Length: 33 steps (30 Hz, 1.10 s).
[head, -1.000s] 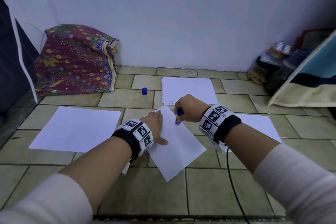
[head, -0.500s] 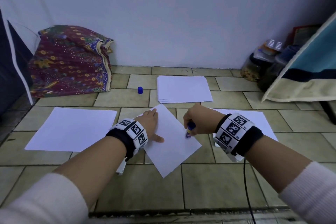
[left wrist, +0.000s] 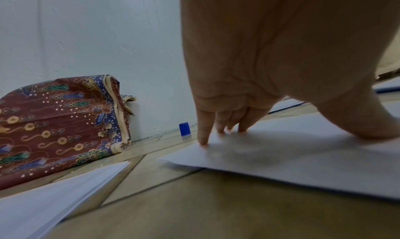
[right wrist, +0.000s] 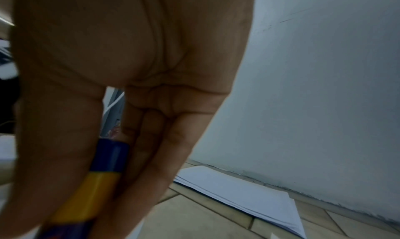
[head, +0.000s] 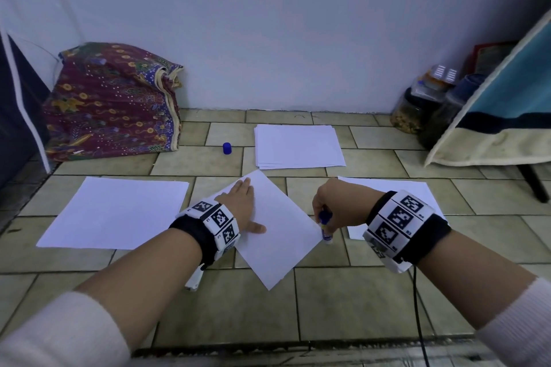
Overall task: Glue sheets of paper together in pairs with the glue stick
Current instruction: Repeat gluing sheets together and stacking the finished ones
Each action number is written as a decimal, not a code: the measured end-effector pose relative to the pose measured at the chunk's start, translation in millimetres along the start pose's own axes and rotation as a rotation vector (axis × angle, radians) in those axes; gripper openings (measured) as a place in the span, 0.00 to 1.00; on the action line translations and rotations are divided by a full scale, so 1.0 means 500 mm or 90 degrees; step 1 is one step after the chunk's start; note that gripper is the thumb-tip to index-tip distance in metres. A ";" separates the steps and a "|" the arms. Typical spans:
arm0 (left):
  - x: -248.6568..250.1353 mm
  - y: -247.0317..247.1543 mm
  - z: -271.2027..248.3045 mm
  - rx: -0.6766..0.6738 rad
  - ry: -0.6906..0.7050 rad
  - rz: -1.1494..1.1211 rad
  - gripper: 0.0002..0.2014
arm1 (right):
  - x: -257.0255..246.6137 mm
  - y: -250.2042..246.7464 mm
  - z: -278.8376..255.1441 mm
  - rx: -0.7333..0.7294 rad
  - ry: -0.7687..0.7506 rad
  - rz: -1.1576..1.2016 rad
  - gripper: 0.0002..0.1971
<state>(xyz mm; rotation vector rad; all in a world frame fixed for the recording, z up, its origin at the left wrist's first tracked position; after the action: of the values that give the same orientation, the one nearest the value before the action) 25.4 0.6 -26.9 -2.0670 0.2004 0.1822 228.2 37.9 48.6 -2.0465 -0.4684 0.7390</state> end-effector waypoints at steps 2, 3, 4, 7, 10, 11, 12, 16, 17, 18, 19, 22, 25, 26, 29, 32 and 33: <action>0.000 -0.001 -0.004 0.029 -0.039 0.023 0.53 | 0.009 -0.010 0.002 0.052 0.007 0.038 0.11; -0.001 -0.003 -0.010 0.056 -0.064 0.049 0.52 | 0.014 -0.015 0.005 0.083 0.009 0.063 0.11; -0.001 -0.005 -0.017 0.077 -0.082 0.072 0.50 | 0.019 -0.019 0.008 0.115 0.012 0.091 0.11; -0.001 -0.004 -0.024 0.128 -0.032 0.083 0.45 | 0.031 -0.025 0.021 0.195 0.026 0.148 0.12; 0.015 -0.007 -0.024 0.182 0.179 0.045 0.29 | 0.037 -0.028 0.038 0.254 0.040 0.199 0.11; 0.023 -0.009 -0.027 0.179 0.245 0.050 0.26 | 0.038 -0.028 0.044 0.271 0.042 0.215 0.11; 0.029 -0.011 -0.030 0.168 0.294 0.067 0.26 | 0.038 -0.027 0.050 0.288 0.044 0.226 0.10; 0.032 -0.020 -0.032 0.111 0.313 0.168 0.27 | 0.036 -0.019 0.074 0.342 0.068 0.294 0.10; 0.029 -0.023 -0.031 0.106 0.296 0.174 0.27 | 0.035 -0.017 0.080 0.349 0.070 0.304 0.10; 0.027 -0.026 -0.030 0.103 0.279 0.176 0.28 | 0.035 -0.016 0.087 0.353 0.069 0.305 0.10; 0.026 -0.030 -0.029 0.101 0.263 0.174 0.30 | 0.034 -0.015 0.094 0.356 0.065 0.302 0.09; 0.024 -0.036 -0.028 0.097 0.212 0.164 0.33 | 0.030 -0.011 0.111 0.359 0.059 0.310 0.08; 0.021 -0.036 -0.022 0.116 0.170 0.137 0.32 | 0.023 -0.009 0.124 0.356 0.064 0.323 0.09; 0.020 -0.033 -0.018 0.112 0.158 0.124 0.32 | 0.020 -0.008 0.128 0.356 0.063 0.325 0.09; 0.014 -0.026 -0.009 0.080 0.130 0.080 0.34 | 0.011 -0.005 0.143 0.356 0.060 0.330 0.09; 0.004 -0.041 -0.008 0.027 0.149 0.092 0.44 | -0.004 -0.005 0.161 0.353 0.062 0.328 0.10; 0.002 -0.048 -0.010 0.014 0.156 0.097 0.47 | -0.011 -0.005 0.168 0.350 0.062 0.322 0.10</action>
<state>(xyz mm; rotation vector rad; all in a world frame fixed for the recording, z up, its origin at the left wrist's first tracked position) 31.7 7.3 -4.2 -2.0488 0.5082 0.0189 168.8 88.0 16.2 -1.6660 0.3032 0.9347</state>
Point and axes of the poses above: each hand's wrist, its own z-axis towards the middle knuckle, its own y-axis out of the palm, x = y × z, the point moved 1 cm from there along z, towards the middle knuckle, and after that the axes turned 13 degrees about z, right-handed, at the moved point
